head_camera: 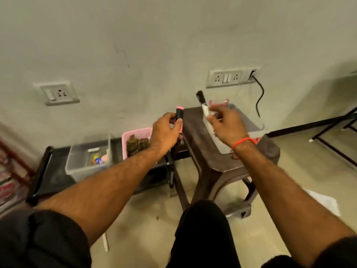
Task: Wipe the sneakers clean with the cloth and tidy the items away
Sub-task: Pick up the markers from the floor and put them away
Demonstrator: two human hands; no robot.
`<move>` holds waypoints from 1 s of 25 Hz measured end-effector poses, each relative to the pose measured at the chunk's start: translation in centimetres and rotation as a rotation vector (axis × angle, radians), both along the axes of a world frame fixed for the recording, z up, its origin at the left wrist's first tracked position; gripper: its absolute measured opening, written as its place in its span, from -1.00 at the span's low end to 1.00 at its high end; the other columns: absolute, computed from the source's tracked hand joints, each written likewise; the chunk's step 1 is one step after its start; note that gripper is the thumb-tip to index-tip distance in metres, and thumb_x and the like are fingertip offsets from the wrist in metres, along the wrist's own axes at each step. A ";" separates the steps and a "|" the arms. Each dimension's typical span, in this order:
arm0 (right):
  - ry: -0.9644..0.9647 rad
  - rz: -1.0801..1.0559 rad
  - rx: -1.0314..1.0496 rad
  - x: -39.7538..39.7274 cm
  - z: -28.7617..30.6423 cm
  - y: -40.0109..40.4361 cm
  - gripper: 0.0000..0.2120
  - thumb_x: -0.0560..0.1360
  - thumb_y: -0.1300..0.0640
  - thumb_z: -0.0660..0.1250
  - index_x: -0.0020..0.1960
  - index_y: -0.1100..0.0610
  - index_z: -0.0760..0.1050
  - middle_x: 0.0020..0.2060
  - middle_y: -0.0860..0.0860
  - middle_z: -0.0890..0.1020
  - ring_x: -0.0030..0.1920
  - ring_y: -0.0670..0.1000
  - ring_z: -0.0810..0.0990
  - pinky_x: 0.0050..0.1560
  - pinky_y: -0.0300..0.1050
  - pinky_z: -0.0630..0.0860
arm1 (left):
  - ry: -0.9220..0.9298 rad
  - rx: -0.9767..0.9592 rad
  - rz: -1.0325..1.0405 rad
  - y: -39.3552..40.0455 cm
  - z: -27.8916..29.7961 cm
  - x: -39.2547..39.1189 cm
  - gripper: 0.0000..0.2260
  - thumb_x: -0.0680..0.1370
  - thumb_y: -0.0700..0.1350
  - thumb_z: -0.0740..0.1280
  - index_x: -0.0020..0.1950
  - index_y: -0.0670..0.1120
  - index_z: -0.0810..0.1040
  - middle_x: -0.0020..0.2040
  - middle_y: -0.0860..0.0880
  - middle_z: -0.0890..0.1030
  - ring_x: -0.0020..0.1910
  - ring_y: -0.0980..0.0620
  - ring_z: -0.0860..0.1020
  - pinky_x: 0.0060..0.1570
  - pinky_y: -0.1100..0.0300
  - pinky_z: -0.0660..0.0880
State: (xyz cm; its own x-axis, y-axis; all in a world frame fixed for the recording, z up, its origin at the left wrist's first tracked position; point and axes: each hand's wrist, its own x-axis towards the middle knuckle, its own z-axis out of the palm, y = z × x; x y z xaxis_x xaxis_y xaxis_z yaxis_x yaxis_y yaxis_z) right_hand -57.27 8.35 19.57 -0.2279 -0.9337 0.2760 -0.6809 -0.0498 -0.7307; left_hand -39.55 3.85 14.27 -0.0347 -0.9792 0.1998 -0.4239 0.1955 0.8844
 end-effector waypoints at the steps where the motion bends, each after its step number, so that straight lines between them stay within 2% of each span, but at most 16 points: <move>1: -0.001 -0.044 -0.009 -2.6 0.8 -0.3 -0.73 0.55 0.16 0.36 0.24 0.08 0.56 -0.24 -0.04 0.62 -0.18 0.03 0.62 0.00 -0.02 0.60 | -0.022 -0.012 -0.013 -0.8 0.9 -1.6 -0.78 0.63 -0.04 0.35 0.24 -0.07 0.60 0.03 0.02 0.66 -0.15 0.05 0.67 -0.12 0.23 0.59; 4: 0.023 -0.153 0.056 -9.5 1.9 -1.2 -0.71 0.53 0.16 0.38 0.24 0.03 0.51 -0.28 -0.02 0.63 -0.22 0.08 0.66 -0.10 0.03 0.65 | -0.127 0.028 -0.053 -3.0 3.1 -6.4 -0.79 0.59 -0.04 0.40 0.18 -0.07 0.67 -0.05 0.04 0.65 -0.09 0.10 0.57 -0.07 0.28 0.42; 7: 0.049 -0.180 0.182 -12.8 1.2 -2.7 -0.70 0.51 0.18 0.41 0.22 0.07 0.48 -0.15 0.13 0.67 -0.34 0.01 0.64 -0.45 -0.28 0.52 | -0.220 0.061 -0.101 -5.5 3.8 -10.4 -0.78 0.57 -0.01 0.43 0.17 -0.05 0.67 -0.05 0.02 0.67 -0.05 0.03 0.62 0.01 0.21 0.51; 9: 0.070 -0.152 0.262 -13.7 0.1 -4.4 -0.70 0.50 0.19 0.42 0.21 0.07 0.47 -0.02 0.19 0.63 -0.36 0.03 0.64 -0.55 -0.32 0.47 | -0.295 0.035 -0.114 -7.4 3.8 -12.6 -0.75 0.57 0.05 0.41 0.21 0.00 0.65 0.03 -0.01 0.69 0.00 -0.04 0.63 0.14 0.05 0.55; 12: 0.153 -0.100 0.367 -14.0 -1.7 -7.5 -0.68 0.51 0.18 0.42 0.22 0.05 0.46 0.07 0.15 0.55 -0.28 0.06 0.67 -0.42 -0.22 0.58 | -0.632 -0.097 -0.127 -9.9 3.5 -14.6 -0.76 0.63 0.09 0.31 0.19 0.01 0.63 0.05 -0.06 0.66 0.13 -0.09 0.51 0.21 -0.03 0.36; 14: 0.170 -0.098 0.404 -13.9 -2.5 -9.6 -0.72 0.49 0.17 0.43 0.17 0.06 0.47 0.09 0.15 0.56 -0.15 0.12 0.68 -0.16 -0.05 0.67 | -0.819 -0.157 -0.111 -10.8 3.3 -15.6 -0.75 0.64 0.11 0.27 0.13 -0.02 0.61 0.01 -0.06 0.63 0.13 -0.09 0.47 0.25 -0.09 0.27; 16: 0.179 -0.098 0.450 -13.7 -3.4 -11.2 -0.77 0.49 0.19 0.43 0.12 0.12 0.52 0.05 0.18 0.61 -0.07 0.16 0.68 0.01 0.06 0.65 | -0.911 -0.151 -0.081 -11.1 2.9 -16.2 -0.73 0.63 0.13 0.27 0.12 -0.04 0.58 -0.03 -0.05 0.59 0.14 -0.09 0.47 0.30 -0.15 0.24; 18: 0.111 -0.092 0.525 -13.3 -4.2 -12.2 -0.83 0.50 0.21 0.44 0.07 0.18 0.53 -0.08 0.17 0.66 -0.16 0.13 0.72 -0.02 0.08 0.67 | -0.976 -0.111 -0.068 -11.2 2.6 -16.8 -0.76 0.62 0.12 0.28 0.09 -0.03 0.56 -0.04 -0.04 0.56 0.18 -0.10 0.48 0.35 -0.20 0.20; 20: 0.062 -0.103 0.580 -13.1 -5.0 -12.7 -0.82 0.51 0.18 0.43 0.08 0.21 0.54 -0.11 0.16 0.69 -0.17 0.12 0.73 0.01 0.07 0.66 | -0.996 -0.054 -0.080 -11.1 2.3 -17.3 -0.80 0.62 0.10 0.28 0.03 -0.02 0.51 0.00 -0.05 0.59 0.21 -0.11 0.49 0.40 -0.24 0.14; 22: 0.108 -0.126 0.568 -13.2 -5.9 -13.1 -0.76 0.51 0.15 0.44 0.13 0.23 0.56 -0.02 0.13 0.69 -0.03 0.12 0.70 0.11 0.02 0.62 | -0.952 -0.026 -0.085 -11.0 1.9 -17.6 -0.79 0.64 0.08 0.26 0.05 -0.04 0.52 -0.04 -0.04 0.56 0.19 -0.11 0.53 0.44 -0.27 0.11; 25: 0.096 -0.137 0.561 -13.0 -6.1 -13.2 -0.77 0.50 0.16 0.44 0.13 0.22 0.56 0.00 0.14 0.68 0.04 0.13 0.67 0.15 0.02 0.59 | -0.775 -0.088 -0.052 -11.0 1.0 -17.0 -0.80 0.67 0.03 0.23 0.17 -0.01 0.57 -0.01 -0.03 0.61 0.12 -0.11 0.57 0.42 -0.25 0.17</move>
